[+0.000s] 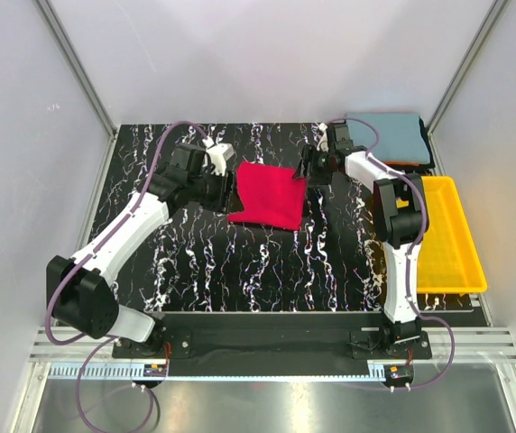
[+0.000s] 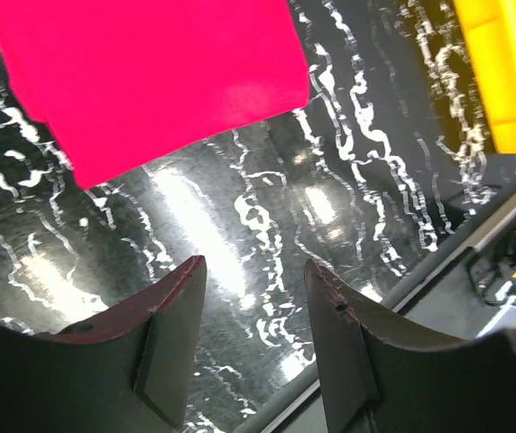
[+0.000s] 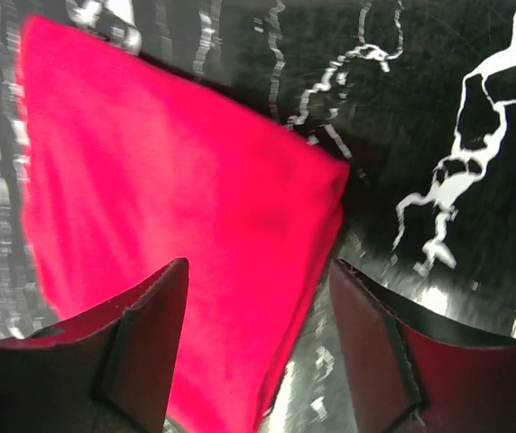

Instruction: Fold and stack the t-shirts

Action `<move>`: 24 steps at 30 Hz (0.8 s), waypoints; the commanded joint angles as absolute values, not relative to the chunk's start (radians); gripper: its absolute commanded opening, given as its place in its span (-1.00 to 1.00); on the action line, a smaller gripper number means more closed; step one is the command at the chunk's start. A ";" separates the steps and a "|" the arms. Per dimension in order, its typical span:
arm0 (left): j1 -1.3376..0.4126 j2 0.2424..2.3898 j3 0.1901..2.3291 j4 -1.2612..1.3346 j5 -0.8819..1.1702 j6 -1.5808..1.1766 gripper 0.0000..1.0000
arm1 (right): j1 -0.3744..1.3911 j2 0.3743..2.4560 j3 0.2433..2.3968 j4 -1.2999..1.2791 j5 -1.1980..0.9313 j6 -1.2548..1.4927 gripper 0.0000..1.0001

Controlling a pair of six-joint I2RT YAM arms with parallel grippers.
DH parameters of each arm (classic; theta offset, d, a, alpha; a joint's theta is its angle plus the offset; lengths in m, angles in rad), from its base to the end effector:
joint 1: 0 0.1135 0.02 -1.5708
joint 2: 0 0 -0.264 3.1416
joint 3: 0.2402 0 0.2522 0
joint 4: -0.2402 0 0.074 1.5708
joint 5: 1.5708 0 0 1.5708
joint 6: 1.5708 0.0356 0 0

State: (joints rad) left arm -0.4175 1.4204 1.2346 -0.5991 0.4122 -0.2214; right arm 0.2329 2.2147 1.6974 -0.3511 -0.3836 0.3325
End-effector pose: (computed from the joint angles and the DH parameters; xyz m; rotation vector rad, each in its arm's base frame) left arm 0.2755 -0.1378 0.3129 0.4428 2.3725 -0.7903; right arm 0.4739 0.1261 0.1740 -0.0527 2.4842 0.7155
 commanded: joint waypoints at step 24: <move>-0.380 1.384 1.272 -0.614 0.373 -0.186 0.07 | 0.233 2.390 1.864 -0.439 -0.397 0.198 0.47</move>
State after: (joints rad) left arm -0.3820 1.4197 1.2358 -0.6353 0.3698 -0.1913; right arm 0.2310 2.3428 1.8427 -0.4088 -0.4370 0.1822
